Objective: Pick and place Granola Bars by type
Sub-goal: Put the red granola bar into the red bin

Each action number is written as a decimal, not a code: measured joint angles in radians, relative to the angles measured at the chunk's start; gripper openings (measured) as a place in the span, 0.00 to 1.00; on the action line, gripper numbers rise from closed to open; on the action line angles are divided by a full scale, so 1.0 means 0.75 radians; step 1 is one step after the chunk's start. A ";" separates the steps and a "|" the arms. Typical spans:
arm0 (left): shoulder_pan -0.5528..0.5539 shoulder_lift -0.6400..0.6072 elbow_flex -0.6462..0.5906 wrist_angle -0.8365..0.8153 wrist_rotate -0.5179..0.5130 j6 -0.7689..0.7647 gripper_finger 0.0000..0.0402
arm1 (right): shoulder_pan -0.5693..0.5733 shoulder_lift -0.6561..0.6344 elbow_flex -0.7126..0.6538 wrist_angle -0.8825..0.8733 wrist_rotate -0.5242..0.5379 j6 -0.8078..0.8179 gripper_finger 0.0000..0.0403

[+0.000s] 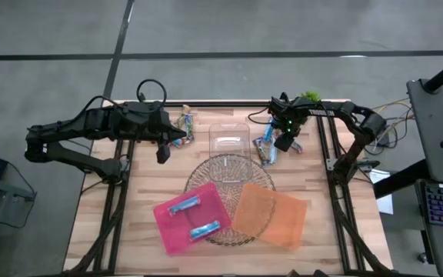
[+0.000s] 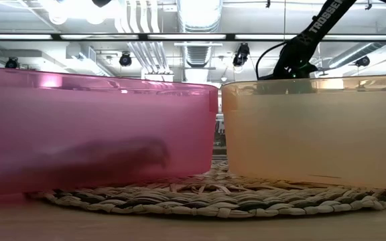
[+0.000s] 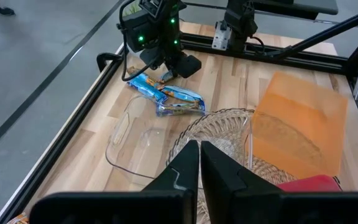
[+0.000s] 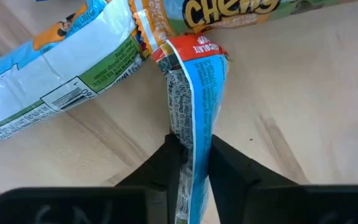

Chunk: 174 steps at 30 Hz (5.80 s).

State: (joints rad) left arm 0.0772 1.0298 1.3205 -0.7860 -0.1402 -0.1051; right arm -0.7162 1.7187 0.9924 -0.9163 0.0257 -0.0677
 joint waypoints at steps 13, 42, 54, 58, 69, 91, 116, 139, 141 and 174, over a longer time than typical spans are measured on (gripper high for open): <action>0.001 -0.006 0.000 0.000 0.000 0.000 0.00 | 0.004 -0.101 0.068 -0.225 -0.031 -0.006 0.13; 0.000 -0.030 0.000 -0.001 0.001 0.006 0.00 | 0.843 -0.515 0.586 -0.179 -0.210 0.721 0.13; 0.000 -0.030 0.000 -0.011 0.001 0.018 0.00 | 1.102 -0.203 0.699 0.231 -0.211 0.845 0.13; 0.000 -0.030 0.000 -0.026 0.001 0.021 0.00 | 1.131 -0.080 0.774 0.276 -0.216 0.859 0.13; 0.000 -0.031 0.000 -0.031 0.001 0.029 0.00 | 1.183 0.197 0.977 0.388 -0.258 0.949 0.13; 0.000 -0.033 0.000 -0.031 0.001 0.040 0.00 | 1.223 0.393 1.049 0.471 -0.315 1.174 0.13; 0.000 -0.033 0.000 -0.031 0.001 0.040 0.00 | 1.222 0.393 1.045 0.471 -0.311 1.168 0.14; 0.000 -0.033 0.000 -0.030 0.001 0.040 0.00 | 1.221 0.375 1.030 0.469 -0.312 1.119 0.33; 0.000 -0.033 0.000 -0.030 0.001 0.040 0.00 | 1.220 0.359 1.030 0.460 -0.313 1.097 0.27; 0.000 -0.033 0.000 -0.030 0.001 0.033 0.00 | 1.144 -0.394 1.015 0.077 0.010 0.644 0.02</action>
State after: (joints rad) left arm 0.0772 1.0054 1.3205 -0.8082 -0.1394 -0.0806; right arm 0.1417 1.4233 1.7535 -0.8583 0.0335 0.4151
